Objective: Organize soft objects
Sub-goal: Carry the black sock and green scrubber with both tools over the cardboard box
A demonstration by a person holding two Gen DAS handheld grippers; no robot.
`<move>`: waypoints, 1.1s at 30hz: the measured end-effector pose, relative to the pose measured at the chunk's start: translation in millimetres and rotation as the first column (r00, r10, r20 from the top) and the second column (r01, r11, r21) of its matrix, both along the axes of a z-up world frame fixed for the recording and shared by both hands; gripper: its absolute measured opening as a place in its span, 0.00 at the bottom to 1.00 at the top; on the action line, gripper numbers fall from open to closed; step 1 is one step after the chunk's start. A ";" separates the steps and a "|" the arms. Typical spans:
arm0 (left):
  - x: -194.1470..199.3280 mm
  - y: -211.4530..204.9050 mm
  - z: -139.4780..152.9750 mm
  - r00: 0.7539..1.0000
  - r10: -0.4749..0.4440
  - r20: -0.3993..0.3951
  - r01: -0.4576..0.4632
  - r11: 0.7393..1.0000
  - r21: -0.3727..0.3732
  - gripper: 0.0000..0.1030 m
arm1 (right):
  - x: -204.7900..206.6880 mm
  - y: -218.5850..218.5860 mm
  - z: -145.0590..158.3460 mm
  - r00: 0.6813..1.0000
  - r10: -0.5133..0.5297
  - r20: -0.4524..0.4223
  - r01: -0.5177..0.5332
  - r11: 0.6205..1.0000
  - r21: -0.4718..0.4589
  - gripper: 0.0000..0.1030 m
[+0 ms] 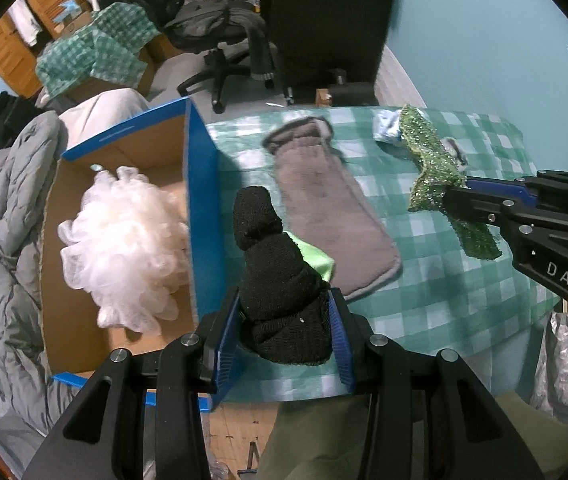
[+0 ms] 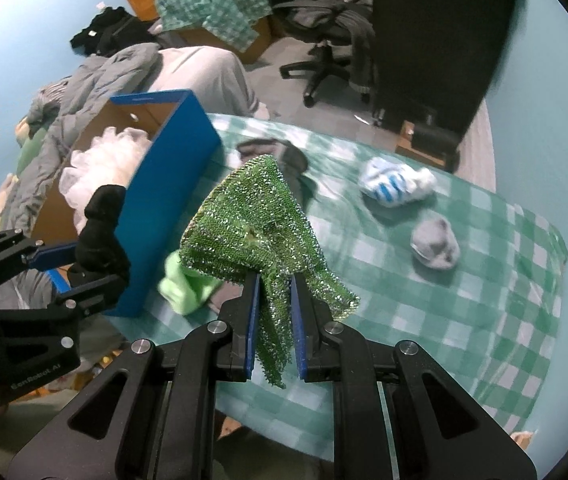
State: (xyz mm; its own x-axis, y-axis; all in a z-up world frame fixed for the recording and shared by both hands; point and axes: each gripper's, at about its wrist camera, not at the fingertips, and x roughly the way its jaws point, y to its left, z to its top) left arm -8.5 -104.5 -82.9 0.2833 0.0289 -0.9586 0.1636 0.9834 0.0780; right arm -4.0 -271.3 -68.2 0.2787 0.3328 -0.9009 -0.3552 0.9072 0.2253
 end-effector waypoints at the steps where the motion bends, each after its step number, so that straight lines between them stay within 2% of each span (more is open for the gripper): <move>1: 0.5 4.0 1.2 1.000 0.006 0.002 -0.006 1.000 -0.001 0.41 | 1.5 6.0 1.3 1.000 0.009 0.003 -0.009 1.000 0.003 0.14; 16: 4.2 68.9 10.8 0.991 0.131 0.011 -0.131 0.991 -0.021 0.41 | 19.2 72.5 11.1 0.994 0.106 0.025 -0.107 0.994 0.027 0.14; 33: 4.7 147.9 1.6 0.963 0.269 -0.010 -0.269 0.963 -0.020 0.41 | 39.1 151.6 12.5 0.972 0.231 0.030 -0.232 0.971 0.058 0.14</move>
State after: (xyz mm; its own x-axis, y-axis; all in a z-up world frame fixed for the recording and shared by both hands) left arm -3.8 43.4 -81.3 0.2612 0.0832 -0.9617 -0.1063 0.9927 0.0570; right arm 35.1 -119.7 -55.7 0.2076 0.4445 -0.8714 -0.5599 0.7844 0.2668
